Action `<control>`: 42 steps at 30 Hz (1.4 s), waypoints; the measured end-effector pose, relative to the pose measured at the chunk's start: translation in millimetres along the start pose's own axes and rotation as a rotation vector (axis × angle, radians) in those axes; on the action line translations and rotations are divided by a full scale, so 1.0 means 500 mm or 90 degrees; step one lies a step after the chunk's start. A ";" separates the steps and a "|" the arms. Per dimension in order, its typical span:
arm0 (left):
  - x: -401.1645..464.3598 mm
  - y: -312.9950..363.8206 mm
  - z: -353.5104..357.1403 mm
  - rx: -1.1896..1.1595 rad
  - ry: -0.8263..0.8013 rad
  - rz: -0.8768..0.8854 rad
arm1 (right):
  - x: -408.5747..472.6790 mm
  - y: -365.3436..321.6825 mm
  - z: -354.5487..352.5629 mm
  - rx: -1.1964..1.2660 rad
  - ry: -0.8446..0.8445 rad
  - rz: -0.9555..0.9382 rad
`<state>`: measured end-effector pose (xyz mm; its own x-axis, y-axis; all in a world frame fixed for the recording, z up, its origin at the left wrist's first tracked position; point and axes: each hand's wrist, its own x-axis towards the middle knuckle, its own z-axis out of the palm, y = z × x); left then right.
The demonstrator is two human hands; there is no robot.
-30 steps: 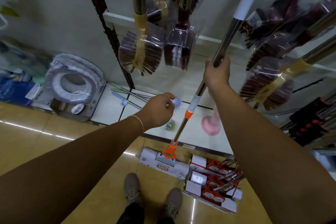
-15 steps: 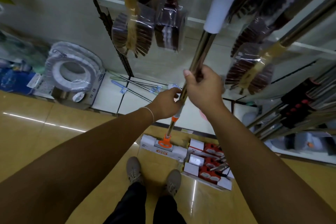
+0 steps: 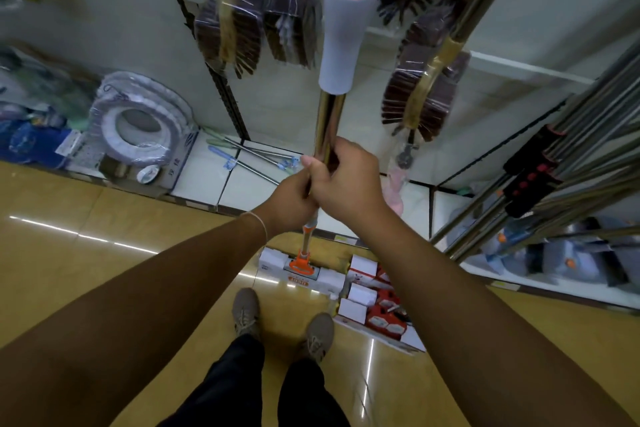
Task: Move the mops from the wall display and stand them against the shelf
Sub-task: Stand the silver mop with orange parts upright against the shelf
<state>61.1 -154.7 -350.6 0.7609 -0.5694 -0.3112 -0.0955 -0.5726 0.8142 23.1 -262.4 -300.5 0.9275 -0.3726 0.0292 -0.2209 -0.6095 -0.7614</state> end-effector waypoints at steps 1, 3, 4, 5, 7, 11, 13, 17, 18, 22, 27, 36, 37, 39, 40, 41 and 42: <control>-0.009 -0.003 0.002 0.004 -0.011 -0.003 | -0.014 -0.003 0.000 -0.002 0.003 -0.004; -0.027 -0.007 0.003 0.001 -0.036 0.002 | -0.041 -0.008 -0.001 -0.007 0.009 -0.006; -0.036 -0.008 0.003 -0.011 -0.049 0.003 | -0.054 -0.011 -0.002 -0.010 0.008 -0.005; -0.046 -0.009 0.004 -0.016 -0.065 0.008 | -0.066 -0.015 -0.003 -0.014 0.005 -0.001; -0.058 -0.015 0.006 0.020 -0.084 0.019 | -0.086 -0.022 -0.006 -0.018 -0.002 0.017; -0.083 -0.028 0.002 0.054 -0.116 0.053 | -0.128 -0.044 -0.008 -0.038 0.001 0.054; -0.097 -0.036 -0.005 0.045 -0.147 0.089 | -0.150 -0.065 -0.006 -0.046 0.003 0.071; -0.126 -0.037 -0.040 0.031 -0.156 0.160 | -0.177 -0.122 -0.010 -0.033 0.012 0.097; -0.132 -0.030 -0.053 0.029 -0.146 0.184 | -0.181 -0.141 -0.018 -0.017 0.024 0.106; -0.173 0.023 -0.124 0.010 -0.139 0.247 | -0.202 -0.221 -0.069 0.057 0.087 0.090; -0.215 0.133 -0.176 -0.020 -0.175 0.321 | -0.252 -0.300 -0.170 0.127 0.176 0.068; -0.272 0.353 -0.082 -0.097 -0.407 0.340 | -0.394 -0.322 -0.373 0.101 0.349 0.085; -0.280 0.374 -0.061 -0.121 -0.450 0.340 | -0.416 -0.317 -0.394 0.098 0.369 0.084; -0.296 0.416 -0.018 -0.169 -0.531 0.343 | -0.456 -0.308 -0.435 0.105 0.412 0.083; -0.303 0.434 0.001 -0.183 -0.563 0.348 | -0.473 -0.304 -0.451 0.108 0.431 0.087; -0.313 0.459 0.031 -0.183 -0.597 0.358 | -0.497 -0.296 -0.476 0.106 0.458 0.091; -0.324 0.485 0.061 -0.175 -0.621 0.368 | -0.520 -0.287 -0.502 0.104 0.481 0.096</control>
<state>-104.8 -219.2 -117.7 -0.1782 -0.9840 -0.0065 -0.0338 -0.0004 0.9994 -262.2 -253.5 -36.5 0.4215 -0.8534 0.3068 -0.2263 -0.4266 -0.8757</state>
